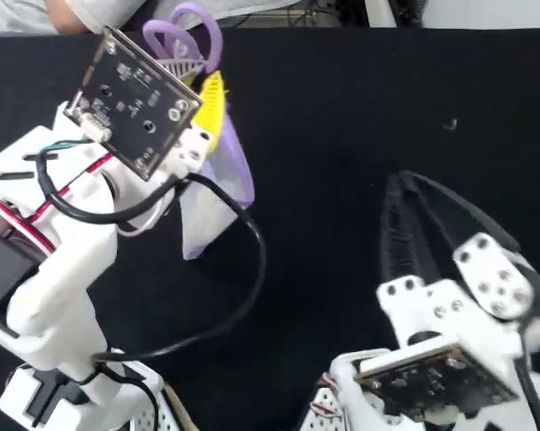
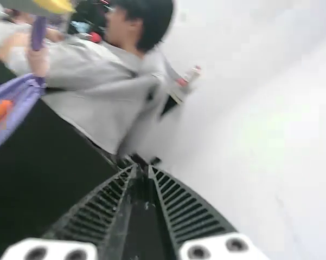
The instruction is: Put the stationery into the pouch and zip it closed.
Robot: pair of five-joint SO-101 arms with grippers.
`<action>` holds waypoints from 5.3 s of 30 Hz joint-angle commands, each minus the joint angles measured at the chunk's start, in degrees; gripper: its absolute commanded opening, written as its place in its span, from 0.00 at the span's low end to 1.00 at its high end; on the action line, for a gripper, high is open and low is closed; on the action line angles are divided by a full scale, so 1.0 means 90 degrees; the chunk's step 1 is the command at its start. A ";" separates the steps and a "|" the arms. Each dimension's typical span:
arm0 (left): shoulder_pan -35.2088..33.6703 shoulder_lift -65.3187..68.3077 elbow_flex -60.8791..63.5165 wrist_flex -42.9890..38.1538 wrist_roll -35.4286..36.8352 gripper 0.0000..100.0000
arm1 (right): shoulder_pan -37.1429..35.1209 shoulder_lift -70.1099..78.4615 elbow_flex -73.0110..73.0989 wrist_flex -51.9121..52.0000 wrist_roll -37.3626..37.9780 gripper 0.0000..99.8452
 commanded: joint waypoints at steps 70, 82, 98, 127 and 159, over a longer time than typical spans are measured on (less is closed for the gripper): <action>0.3053 -0.1319 0.1167 -0.0098 -0.0068 0.03 | -0.4054 -0.2125 0.0464 0.1543 -0.2872 0.19; 0.2486 -0.1387 0.1167 -0.0176 -0.0078 0.03 | -0.4210 -0.2095 0.3453 0.1485 -0.0840 0.19; 0.2398 -0.1387 0.1158 -0.0176 -0.0078 0.03 | -0.4181 -0.2115 0.5397 0.1475 0.0615 0.19; 0.2007 -0.1397 0.0845 -0.0127 -0.0440 0.03 | -0.4171 -0.1050 0.3941 0.1514 0.1387 0.19; 0.1724 -0.1397 0.0816 0.0020 -0.1026 0.03 | -0.4151 -0.1040 0.3306 0.1524 0.2012 0.19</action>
